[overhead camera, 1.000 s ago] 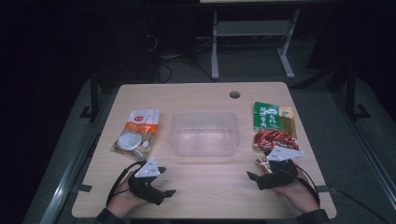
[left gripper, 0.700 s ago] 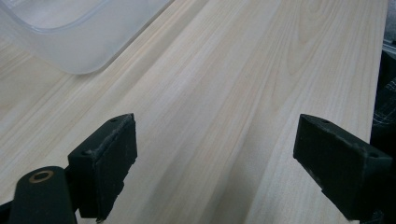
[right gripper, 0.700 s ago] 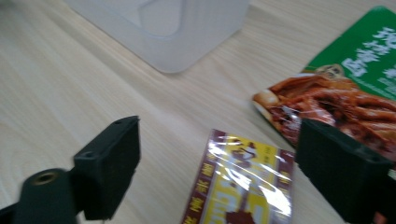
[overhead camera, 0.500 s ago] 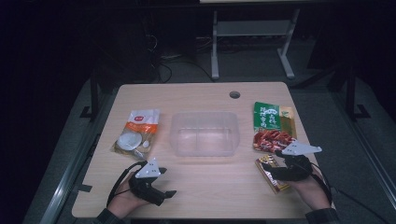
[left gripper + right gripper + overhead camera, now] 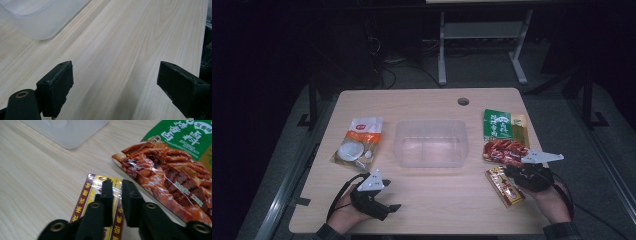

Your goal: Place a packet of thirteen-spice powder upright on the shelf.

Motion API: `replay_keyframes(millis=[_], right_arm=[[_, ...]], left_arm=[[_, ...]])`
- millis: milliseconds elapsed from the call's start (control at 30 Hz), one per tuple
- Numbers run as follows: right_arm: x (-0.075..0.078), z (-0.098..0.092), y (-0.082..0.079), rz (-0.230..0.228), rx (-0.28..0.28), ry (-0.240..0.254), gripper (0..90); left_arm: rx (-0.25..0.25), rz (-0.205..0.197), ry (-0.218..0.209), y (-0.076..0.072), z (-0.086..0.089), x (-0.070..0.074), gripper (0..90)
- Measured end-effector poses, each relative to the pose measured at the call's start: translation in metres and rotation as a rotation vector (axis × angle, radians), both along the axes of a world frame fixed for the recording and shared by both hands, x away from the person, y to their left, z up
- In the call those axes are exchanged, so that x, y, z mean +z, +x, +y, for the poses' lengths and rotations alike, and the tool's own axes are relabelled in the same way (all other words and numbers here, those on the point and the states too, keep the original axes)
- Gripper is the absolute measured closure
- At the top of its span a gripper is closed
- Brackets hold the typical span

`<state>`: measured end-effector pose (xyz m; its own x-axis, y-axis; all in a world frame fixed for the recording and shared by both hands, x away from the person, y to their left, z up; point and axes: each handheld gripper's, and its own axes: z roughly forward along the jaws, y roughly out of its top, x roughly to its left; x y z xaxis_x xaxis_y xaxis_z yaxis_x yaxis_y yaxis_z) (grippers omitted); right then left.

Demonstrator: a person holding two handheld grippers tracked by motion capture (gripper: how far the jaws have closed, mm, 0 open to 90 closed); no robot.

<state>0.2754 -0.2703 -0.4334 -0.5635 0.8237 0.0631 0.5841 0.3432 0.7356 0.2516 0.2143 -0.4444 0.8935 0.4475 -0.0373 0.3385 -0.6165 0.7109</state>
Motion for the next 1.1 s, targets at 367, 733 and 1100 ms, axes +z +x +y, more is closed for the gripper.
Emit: replay_keyframes(millis=[367,733,1100], right_arm=[[-0.008,-0.012,0.004,0.064,-0.023,-0.043,89.8],[-0.021,-0.007,0.022,0.1,-0.022,-0.066,89.9],[-0.018,0.022,0.029,0.106,0.074,-0.073,89.9]], left_arm=[[0.001,0.001,-0.007,0.0,-0.001,0.0,13.2],[-0.005,0.005,-0.005,0.0,-0.003,-0.001,13.4],[-0.004,0.002,-0.006,0.0,-0.002,-0.002,13.5]])
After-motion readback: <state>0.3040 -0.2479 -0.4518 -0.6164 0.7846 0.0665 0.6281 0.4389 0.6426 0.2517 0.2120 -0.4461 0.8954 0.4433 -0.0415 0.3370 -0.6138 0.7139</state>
